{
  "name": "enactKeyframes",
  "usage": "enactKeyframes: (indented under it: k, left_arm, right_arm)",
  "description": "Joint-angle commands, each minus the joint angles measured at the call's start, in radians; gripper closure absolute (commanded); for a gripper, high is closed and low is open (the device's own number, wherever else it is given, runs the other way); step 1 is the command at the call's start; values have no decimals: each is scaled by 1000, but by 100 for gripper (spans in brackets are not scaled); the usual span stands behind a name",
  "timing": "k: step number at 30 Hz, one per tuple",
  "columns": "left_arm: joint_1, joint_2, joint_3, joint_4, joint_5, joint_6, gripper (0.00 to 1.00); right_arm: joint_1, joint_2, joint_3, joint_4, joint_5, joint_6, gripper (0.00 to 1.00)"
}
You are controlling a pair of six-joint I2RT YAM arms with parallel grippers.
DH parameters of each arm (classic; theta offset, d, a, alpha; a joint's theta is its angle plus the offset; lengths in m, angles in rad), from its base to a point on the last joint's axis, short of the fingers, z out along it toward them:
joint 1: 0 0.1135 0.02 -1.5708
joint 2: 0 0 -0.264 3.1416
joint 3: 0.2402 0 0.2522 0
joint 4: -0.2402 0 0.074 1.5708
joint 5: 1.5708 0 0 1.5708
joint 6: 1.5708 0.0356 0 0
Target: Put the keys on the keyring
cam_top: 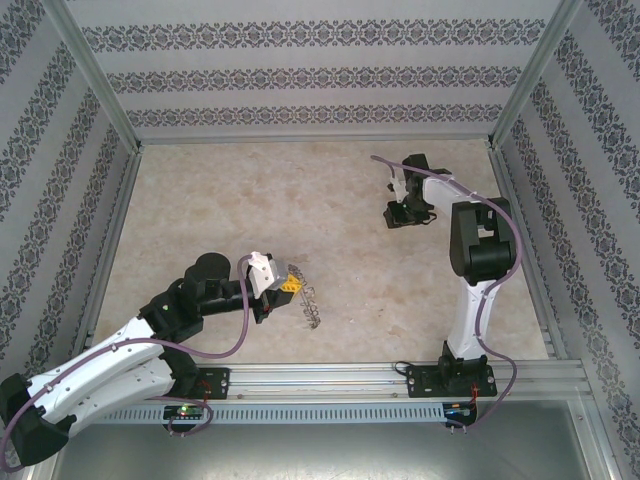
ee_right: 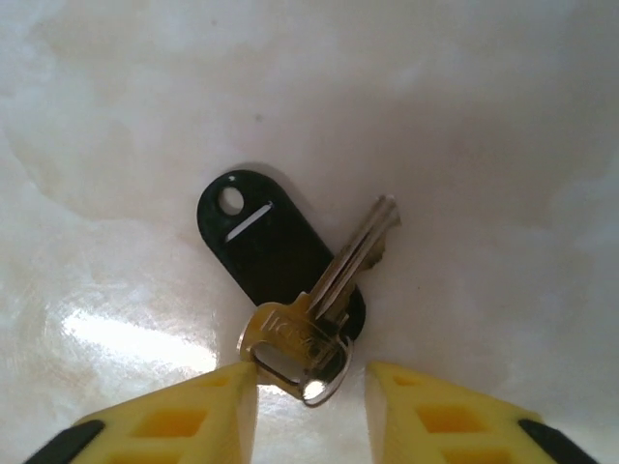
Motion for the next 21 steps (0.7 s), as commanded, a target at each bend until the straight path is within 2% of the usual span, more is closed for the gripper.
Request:
enactKeyframes:
  k: [1,13,21]
  left_arm:
    - [-15,-6,-2,73,15,-12,100]
    - [-15,2,-5,83,37,-18,100]
    - [-15,-3,-9,89,45,-20,100]
  right_arm:
    - [-7,16,8,0,3,-2,69]
    - [-12,-11,37,3,2,-1,65]
    - [-15,8,65,3,-4,0,72]
